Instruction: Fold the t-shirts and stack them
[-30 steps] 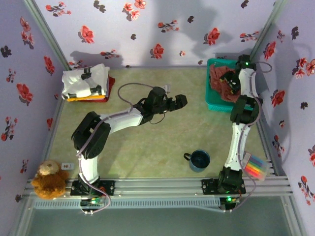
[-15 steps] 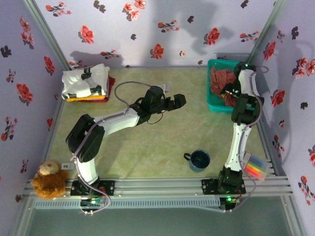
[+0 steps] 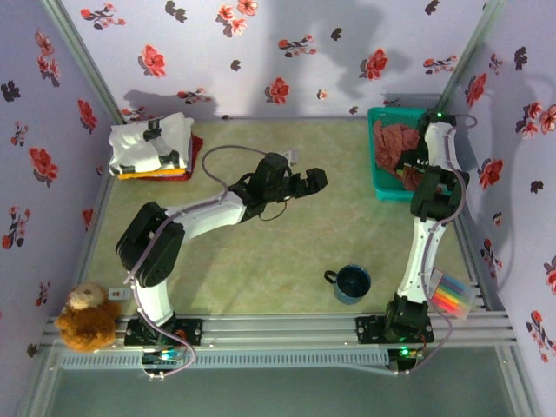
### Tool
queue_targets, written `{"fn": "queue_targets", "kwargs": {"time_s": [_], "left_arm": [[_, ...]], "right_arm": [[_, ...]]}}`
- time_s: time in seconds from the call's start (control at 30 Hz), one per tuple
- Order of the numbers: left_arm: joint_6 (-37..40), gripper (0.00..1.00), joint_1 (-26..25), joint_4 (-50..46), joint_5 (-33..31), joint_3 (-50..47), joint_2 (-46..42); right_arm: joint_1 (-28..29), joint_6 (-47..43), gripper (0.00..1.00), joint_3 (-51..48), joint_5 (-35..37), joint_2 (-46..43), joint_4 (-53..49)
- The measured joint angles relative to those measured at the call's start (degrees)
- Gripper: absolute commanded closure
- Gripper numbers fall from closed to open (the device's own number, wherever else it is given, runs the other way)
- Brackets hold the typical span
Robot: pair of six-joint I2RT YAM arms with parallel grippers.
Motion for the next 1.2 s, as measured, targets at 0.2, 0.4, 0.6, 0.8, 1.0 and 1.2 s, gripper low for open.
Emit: {"fn": "queue_targets", "kwargs": {"time_s": [0.2,0.4,0.6,0.8,1.0,1.2], "left_arm": [[-0.02,0.01,0.39,-0.20,0.04,0.00,0.00],[0.04,0.01,1.20,-1.64,0.07,0.00,-0.02],[0.63,0.01,1.79,-3.50,0.07,-0.02,-0.48],[0.61,0.01,1.90,-3.45,0.09,-1.40,-2.32],[0.63,0.01,2.08,-3.56,0.20,-3.43,-3.43],[0.50,0.01,4.44,-3.69,0.94,-5.62,-6.10]], "right_arm": [[1.31,-0.72,0.12,-1.86,-4.35,-3.96,1.68],[3.26,-0.09,0.28,-1.18,-6.27,-4.55,3.96],[3.19,0.70,0.62,-1.49,-4.33,-2.27,5.88],[3.15,-1.25,0.99,-0.96,-1.99,-1.88,7.28],[3.30,-2.32,1.00,2.40,-0.74,-2.58,6.67],[5.18,-2.93,1.00,-0.85,3.32,-10.19,8.37]]}}
